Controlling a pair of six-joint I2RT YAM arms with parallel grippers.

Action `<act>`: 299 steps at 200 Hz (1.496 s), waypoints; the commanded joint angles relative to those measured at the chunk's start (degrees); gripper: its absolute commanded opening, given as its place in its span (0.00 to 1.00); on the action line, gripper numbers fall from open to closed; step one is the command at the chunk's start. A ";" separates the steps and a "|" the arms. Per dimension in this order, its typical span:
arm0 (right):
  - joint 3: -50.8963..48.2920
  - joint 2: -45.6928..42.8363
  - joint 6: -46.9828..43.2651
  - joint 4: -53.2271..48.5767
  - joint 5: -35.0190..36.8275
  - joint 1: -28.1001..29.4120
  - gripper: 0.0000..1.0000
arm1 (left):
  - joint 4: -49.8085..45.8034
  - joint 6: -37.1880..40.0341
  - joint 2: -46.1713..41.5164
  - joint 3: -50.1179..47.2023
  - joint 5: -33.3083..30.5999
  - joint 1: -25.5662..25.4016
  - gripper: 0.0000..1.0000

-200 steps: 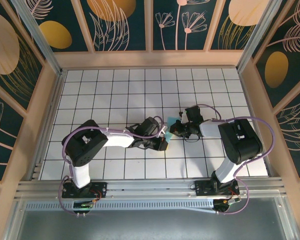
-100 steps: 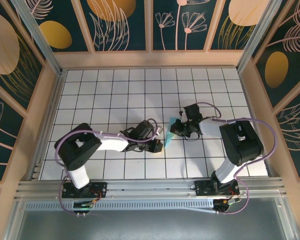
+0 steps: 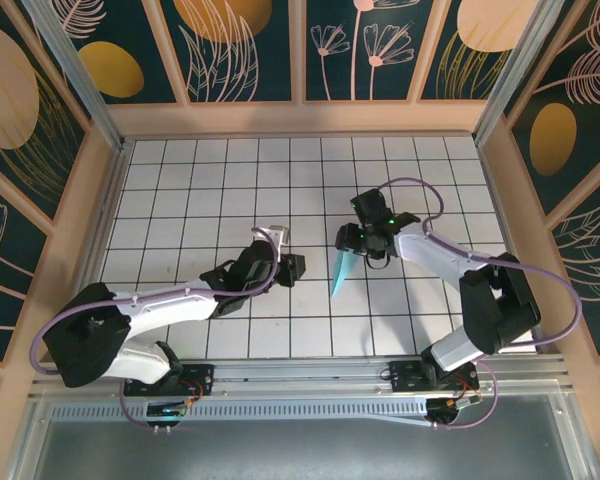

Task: Fold a paper plane with a square sheet of paper (fold left side to right side)
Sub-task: Fold the wing for the fifth time at the center of the table, then turn over the paper plane at the center of the table.

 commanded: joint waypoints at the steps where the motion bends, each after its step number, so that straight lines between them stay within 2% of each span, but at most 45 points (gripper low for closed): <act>1: 3.59 4.32 3.17 -7.09 10.24 3.32 0.62 | -0.12 -0.78 -2.26 -1.04 -9.38 -0.02 0.38; 30: 6.75 9.88 4.70 -8.03 13.61 5.37 0.63 | -2.13 0.06 -3.20 -1.01 -10.76 0.02 0.40; 47: 7.90 12.23 5.08 -8.47 14.81 5.99 0.60 | -3.08 0.27 -3.87 -1.21 -11.31 -0.01 0.40; 87: 7.64 11.77 5.54 -9.25 16.03 6.59 0.38 | -3.85 0.39 -6.07 -2.07 -13.00 0.00 0.40; 111: 6.75 9.36 5.61 -9.57 16.28 6.60 0.18 | -4.18 0.27 -6.69 -2.09 -13.48 -0.02 0.41; 139: 6.44 6.16 5.54 -10.95 17.31 6.70 0.00 | -5.64 -0.39 -8.04 -1.63 -14.57 0.04 0.42; 156: 6.01 3.24 5.36 -11.20 18.01 6.70 0.00 | -6.38 -0.80 -9.69 -1.50 -15.93 0.15 0.46; 175: 5.36 -0.87 3.81 -9.37 17.54 6.47 0.00 | -7.46 -1.17 -11.88 -1.37 -17.70 0.48 0.56; 198: 2.97 -6.29 0.39 -2.09 10.63 5.56 0.00 | -9.15 -1.60 -14.40 -1.10 -19.68 0.79 0.65; 230: -4.51 -10.64 -0.30 17.32 -10.84 1.28 0.00 | -10.72 -3.37 -18.74 -2.01 -23.94 1.12 0.80; 245: -7.76 -10.17 1.52 26.00 -17.85 0.57 0.00 | -11.30 -4.68 -21.48 -3.04 -26.28 1.29 0.86; 271: -9.80 -5.75 3.49 34.95 -23.02 0.71 0.00 | -12.02 -6.80 -27.15 -5.50 -29.91 1.73 0.94; 299: -11.89 1.02 7.29 44.32 -27.39 0.77 0.00 | -13.00 -8.33 -31.98 -7.73 -31.86 2.23 0.97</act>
